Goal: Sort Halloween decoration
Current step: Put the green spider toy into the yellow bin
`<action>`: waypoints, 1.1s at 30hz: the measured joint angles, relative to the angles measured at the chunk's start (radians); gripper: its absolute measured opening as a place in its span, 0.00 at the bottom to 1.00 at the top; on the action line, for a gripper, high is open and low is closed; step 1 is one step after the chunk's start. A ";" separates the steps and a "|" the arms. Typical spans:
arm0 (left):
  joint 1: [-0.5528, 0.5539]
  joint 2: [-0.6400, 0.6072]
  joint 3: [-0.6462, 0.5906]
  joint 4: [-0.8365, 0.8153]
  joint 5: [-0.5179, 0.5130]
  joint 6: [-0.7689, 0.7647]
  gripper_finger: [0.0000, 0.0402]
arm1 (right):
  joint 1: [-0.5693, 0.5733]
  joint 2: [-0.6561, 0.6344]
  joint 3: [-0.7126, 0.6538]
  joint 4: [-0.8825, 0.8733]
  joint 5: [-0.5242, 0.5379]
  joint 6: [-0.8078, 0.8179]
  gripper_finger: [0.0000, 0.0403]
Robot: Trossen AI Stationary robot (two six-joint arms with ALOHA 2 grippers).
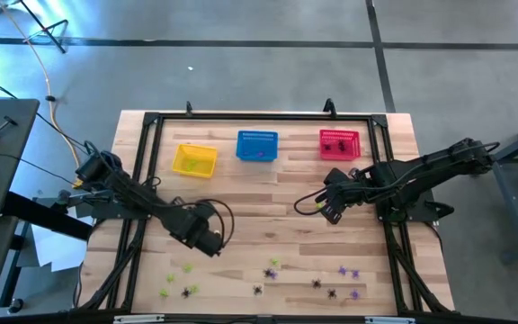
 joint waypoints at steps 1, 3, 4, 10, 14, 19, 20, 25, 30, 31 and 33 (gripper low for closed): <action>-0.001 0.000 -0.015 0.004 -0.001 -0.014 0.26 | 0.000 0.000 0.000 0.000 0.000 0.000 0.32; 0.004 0.000 -0.044 0.025 -0.008 -0.018 0.26 | 0.000 0.000 0.000 0.000 0.000 0.000 0.32; 0.009 0.000 -0.056 0.034 -0.015 -0.015 0.26 | 0.000 0.000 0.000 0.000 0.000 0.000 0.32; 0.065 0.000 -0.139 0.132 -0.026 0.070 0.34 | 0.000 0.000 0.000 0.000 0.000 0.000 0.32; 0.108 0.000 -0.185 0.160 -0.028 0.117 0.42 | 0.000 0.000 0.000 0.000 0.000 0.000 0.32; 0.154 0.000 -0.237 0.179 -0.057 0.177 0.46 | 0.000 0.000 0.000 0.000 0.000 0.000 0.32; 0.163 0.000 -0.249 0.195 -0.056 0.189 0.46 | 0.000 0.000 0.000 0.000 0.000 0.000 0.32; 0.200 0.000 -0.323 0.325 -0.032 0.241 0.46 | 0.000 0.000 0.000 0.000 0.000 0.000 0.32; 0.223 -0.006 -0.382 0.409 -0.018 0.270 0.46 | 0.000 0.000 0.000 0.000 0.000 0.000 0.32; 0.225 -0.007 -0.388 0.417 -0.018 0.273 0.46 | 0.000 0.000 0.000 0.000 0.000 0.000 0.32; 0.227 -0.008 -0.394 0.424 -0.018 0.272 0.44 | 0.000 0.000 0.000 0.000 0.000 0.000 0.32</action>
